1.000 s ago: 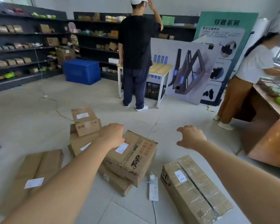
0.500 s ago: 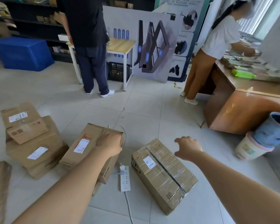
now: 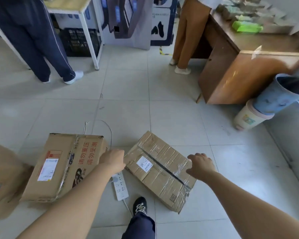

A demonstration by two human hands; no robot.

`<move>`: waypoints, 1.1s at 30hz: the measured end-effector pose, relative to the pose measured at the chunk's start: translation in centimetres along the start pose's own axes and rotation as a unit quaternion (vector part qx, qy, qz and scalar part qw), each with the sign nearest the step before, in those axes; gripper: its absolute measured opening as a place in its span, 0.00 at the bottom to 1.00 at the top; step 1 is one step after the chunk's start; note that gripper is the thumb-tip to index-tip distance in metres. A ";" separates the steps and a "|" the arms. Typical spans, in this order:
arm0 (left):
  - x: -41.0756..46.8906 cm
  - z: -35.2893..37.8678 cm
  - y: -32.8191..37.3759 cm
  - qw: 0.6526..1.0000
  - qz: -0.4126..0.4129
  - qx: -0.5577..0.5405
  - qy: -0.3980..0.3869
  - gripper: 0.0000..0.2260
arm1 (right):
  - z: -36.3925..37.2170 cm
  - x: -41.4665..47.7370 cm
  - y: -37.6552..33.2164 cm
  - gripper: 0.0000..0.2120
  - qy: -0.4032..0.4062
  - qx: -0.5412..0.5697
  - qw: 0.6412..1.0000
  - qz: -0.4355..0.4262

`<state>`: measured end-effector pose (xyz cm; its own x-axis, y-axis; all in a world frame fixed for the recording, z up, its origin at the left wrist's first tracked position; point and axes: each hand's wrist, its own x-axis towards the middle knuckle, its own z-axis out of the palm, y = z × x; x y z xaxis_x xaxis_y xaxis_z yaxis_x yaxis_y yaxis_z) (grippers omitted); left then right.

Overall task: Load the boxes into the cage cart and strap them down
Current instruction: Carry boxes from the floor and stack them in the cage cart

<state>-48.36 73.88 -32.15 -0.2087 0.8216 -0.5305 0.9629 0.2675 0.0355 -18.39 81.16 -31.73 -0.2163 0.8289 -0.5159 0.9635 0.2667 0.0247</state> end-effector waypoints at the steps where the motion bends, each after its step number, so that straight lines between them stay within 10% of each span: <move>1: 1.6 0.1 0.2 1.000 0.005 0.005 -0.008 0.16 | 0.5 1.1 0.2 0.25 -0.010 0.011 1.000 0.012; 24: 34.1 22.8 1.4 0.990 0.011 0.100 -0.102 0.18 | 30.7 19.0 6.5 0.29 -0.194 0.245 0.906 0.286; 33: 42.1 29.1 0.1 0.992 -0.054 0.031 -0.106 0.42 | 41.3 24.0 7.4 0.30 -0.167 0.461 0.737 0.465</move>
<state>-52.13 93.86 -79.09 -0.2772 0.6634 -0.6950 0.9468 0.3115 -0.0804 -9.88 82.74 -79.32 0.5076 0.2351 -0.8289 0.4019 -0.9156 -0.0136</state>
